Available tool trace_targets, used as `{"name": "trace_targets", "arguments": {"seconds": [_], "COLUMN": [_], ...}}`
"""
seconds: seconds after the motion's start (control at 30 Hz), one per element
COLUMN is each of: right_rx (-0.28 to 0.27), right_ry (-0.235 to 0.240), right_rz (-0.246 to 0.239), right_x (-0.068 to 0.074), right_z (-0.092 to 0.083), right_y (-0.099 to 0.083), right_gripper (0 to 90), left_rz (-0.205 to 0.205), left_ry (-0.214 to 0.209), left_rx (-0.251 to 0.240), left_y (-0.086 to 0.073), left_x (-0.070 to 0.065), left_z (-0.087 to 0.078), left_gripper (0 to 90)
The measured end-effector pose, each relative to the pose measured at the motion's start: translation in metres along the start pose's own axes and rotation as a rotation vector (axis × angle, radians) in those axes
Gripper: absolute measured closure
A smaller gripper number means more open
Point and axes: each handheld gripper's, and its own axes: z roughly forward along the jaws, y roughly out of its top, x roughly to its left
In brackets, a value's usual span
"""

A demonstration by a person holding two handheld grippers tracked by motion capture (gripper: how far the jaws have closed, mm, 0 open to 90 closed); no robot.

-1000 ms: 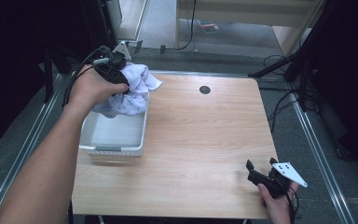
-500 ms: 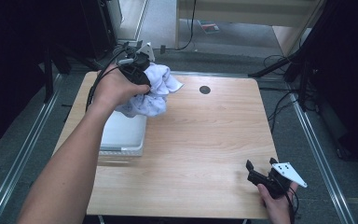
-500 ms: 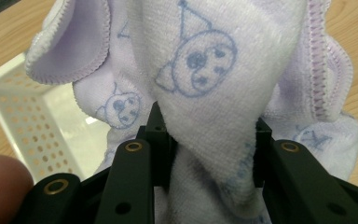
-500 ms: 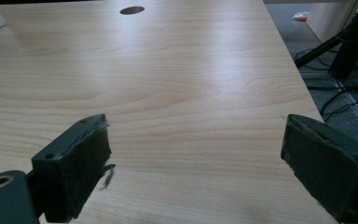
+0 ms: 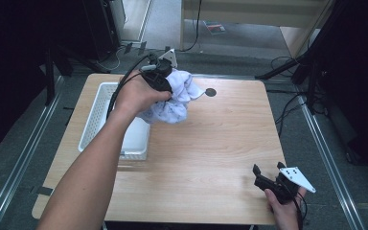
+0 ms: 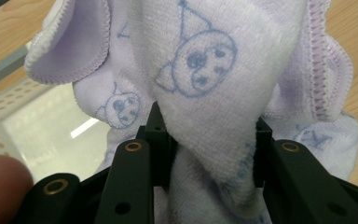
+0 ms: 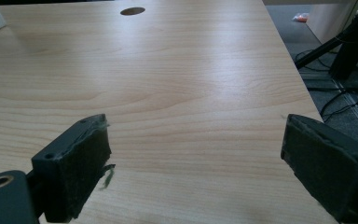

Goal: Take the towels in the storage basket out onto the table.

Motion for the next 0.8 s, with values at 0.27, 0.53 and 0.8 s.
{"name": "trace_targets", "arguments": {"seconds": [0.27, 0.53, 0.8], "right_rx": [0.001, 0.0, -0.004], "right_ry": [-0.001, 0.01, 0.008], "right_rz": [0.001, 0.003, 0.002], "right_x": [0.0, 0.0, 0.0], "right_z": [0.0, 0.0, -0.001], "right_y": [0.0, 0.0, 0.0], "right_gripper": [8.0, 8.0, 8.0], "left_rz": [0.027, 0.052, 0.061], "left_ry": [-0.008, -0.033, -0.073], "left_rx": [0.011, 0.003, 0.032], "left_y": [0.007, 0.015, 0.019], "left_x": [-0.019, -0.039, -0.052], "left_z": [0.016, 0.031, 0.061], "left_gripper": [64.8, 64.7, 64.1]}}
